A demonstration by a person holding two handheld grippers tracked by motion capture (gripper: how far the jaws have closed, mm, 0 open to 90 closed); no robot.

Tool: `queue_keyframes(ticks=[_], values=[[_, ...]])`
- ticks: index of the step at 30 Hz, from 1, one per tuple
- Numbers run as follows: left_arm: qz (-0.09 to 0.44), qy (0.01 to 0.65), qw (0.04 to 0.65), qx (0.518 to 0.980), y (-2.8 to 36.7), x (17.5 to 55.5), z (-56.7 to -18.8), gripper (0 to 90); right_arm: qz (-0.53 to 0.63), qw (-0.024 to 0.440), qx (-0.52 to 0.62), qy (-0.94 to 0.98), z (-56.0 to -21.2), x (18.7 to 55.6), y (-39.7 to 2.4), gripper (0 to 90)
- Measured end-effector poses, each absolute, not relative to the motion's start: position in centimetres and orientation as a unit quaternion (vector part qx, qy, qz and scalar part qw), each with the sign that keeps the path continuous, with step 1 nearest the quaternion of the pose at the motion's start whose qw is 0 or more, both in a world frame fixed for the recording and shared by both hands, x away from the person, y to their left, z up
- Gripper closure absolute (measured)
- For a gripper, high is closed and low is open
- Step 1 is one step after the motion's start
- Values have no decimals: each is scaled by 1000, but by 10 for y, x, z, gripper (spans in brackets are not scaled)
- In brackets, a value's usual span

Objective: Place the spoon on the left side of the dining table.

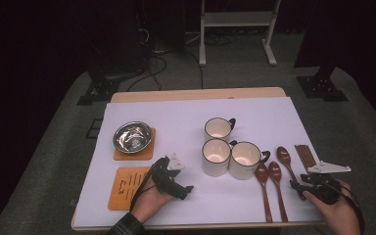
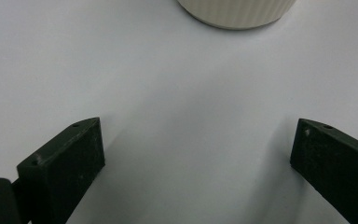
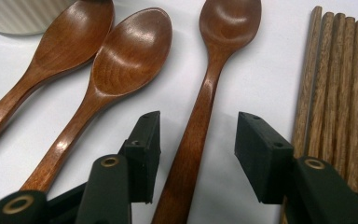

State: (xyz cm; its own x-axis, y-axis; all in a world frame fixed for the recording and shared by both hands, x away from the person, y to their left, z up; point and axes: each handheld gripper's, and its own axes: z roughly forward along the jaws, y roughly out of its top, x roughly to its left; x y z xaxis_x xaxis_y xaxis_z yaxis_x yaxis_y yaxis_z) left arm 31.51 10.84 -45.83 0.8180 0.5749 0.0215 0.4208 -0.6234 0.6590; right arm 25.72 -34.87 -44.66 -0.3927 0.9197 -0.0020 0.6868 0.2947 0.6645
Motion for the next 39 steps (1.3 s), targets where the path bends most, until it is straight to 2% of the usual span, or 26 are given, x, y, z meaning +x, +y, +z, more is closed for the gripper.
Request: queue_keyframes(ticks=[14, 19, 22, 29, 39], values=[[116, 280, 333, 893, 108, 315, -458, 18, 290, 199, 526, 774, -450, 255, -345, 537], [116, 279, 333, 893, 108, 315, -458, 18, 287, 200, 534, 770, -449, 254, -342, 582], [116, 279, 333, 893, 108, 315, -458, 18, 289, 200, 541, 764, -449, 254, -343, 650], [116, 279, 333, 893, 108, 315, -458, 18, 283, 199, 545, 764, -448, 254, -339, 725], [116, 279, 333, 893, 108, 315, -458, 18, 285, 195, 557, 756, -448, 255, -341, 768]])
